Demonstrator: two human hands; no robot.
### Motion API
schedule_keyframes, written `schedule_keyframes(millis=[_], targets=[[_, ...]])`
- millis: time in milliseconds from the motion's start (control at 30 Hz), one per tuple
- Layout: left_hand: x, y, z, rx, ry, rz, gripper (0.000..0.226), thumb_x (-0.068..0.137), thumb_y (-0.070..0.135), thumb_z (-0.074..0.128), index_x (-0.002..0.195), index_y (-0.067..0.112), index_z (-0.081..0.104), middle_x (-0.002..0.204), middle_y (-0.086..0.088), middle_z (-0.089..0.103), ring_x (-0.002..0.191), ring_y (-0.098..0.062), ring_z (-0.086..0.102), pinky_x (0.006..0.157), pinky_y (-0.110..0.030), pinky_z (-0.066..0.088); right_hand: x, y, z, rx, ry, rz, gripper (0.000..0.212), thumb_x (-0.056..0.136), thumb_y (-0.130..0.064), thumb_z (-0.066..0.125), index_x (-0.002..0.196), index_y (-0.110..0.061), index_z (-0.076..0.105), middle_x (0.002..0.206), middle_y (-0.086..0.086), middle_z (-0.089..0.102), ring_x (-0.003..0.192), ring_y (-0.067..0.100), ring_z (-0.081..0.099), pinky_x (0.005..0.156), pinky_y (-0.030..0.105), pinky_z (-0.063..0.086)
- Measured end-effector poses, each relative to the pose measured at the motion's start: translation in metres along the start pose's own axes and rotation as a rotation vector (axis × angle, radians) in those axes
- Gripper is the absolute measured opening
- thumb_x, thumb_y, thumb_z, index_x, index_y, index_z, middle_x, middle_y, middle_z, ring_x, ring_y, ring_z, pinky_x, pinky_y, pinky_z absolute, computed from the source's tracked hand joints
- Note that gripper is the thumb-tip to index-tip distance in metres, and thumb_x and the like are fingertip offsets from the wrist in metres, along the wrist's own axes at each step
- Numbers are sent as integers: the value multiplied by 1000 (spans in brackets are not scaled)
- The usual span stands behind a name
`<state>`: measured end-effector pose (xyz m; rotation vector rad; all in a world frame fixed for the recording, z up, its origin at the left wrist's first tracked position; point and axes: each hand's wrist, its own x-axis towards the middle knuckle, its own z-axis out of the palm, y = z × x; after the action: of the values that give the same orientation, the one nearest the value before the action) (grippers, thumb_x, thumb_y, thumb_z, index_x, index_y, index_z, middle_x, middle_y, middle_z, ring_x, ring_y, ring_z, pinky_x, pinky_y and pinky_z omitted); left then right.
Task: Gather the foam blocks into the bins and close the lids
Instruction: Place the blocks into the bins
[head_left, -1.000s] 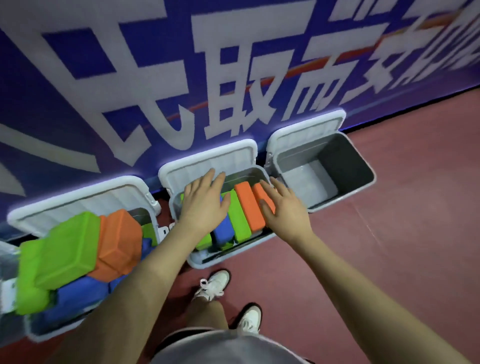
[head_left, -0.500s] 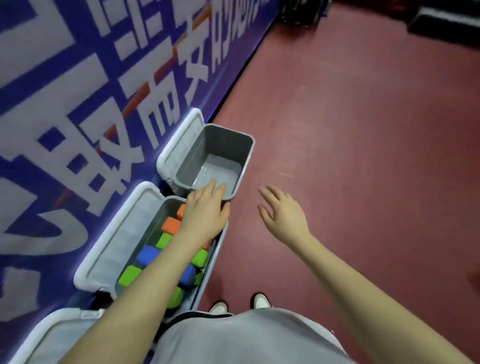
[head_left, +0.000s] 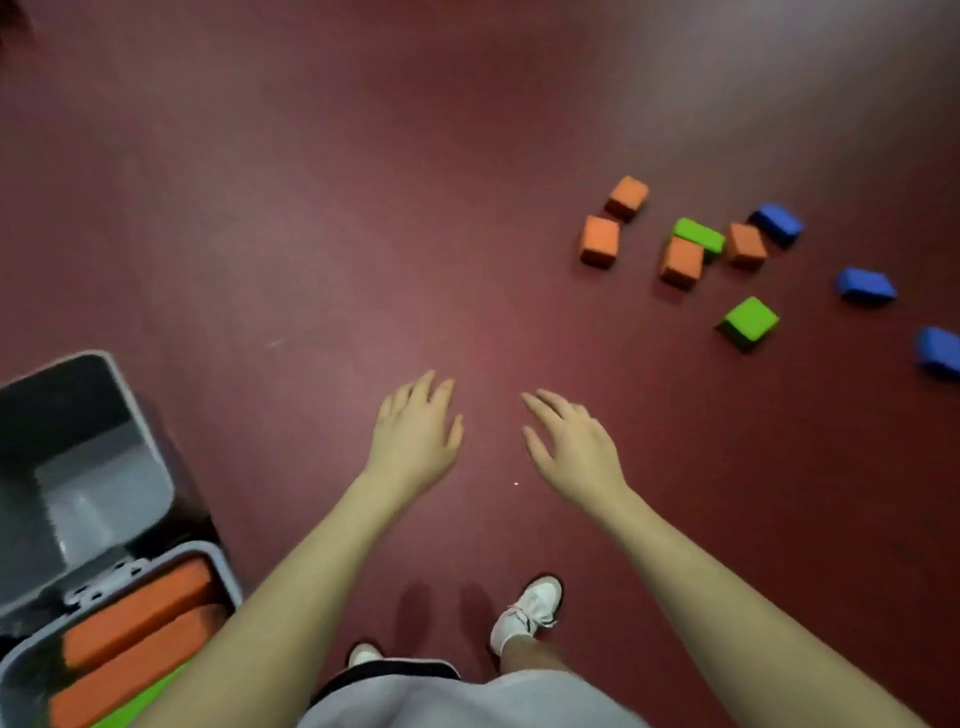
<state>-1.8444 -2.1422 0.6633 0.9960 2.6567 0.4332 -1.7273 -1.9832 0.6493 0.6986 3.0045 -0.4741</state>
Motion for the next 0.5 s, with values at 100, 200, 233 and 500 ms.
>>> schedule_keyframes(millis=[100,200,233,500], targets=[[35,72,20,52,-61,162,52,97,35,45,145,17,36,154,-8,30,136,-28,33,109,-35,24,-14,67,-22,9,64,143,45,97,-30,51,140,-21,48,144,1,47,123,30,50,96,41,42],[71,149,42,113,-102,284,53,97,36,42,146,18,33,155,-8,27,136,-28,33,107,-35,26,-24,141,-47,-5,97,256,45,98,-32,48,142,-24,45,147,-1,44,127,27,45,99,41,39],[83,175,49,125,-111,322,53,97,36,42,146,18,32,155,-8,26,136,-29,33,107,-35,26,-27,167,-56,-12,109,292,46,98,-33,47,143,-24,44,147,-2,43,128,26,44,99,39,38],[135,366,91,169,-141,599,54,98,36,41,147,17,31,156,-7,25,137,-29,32,107,-36,27,-70,322,-123,-28,228,543,47,99,-36,43,145,-26,40,148,-5,41,130,20,41,101,35,34]])
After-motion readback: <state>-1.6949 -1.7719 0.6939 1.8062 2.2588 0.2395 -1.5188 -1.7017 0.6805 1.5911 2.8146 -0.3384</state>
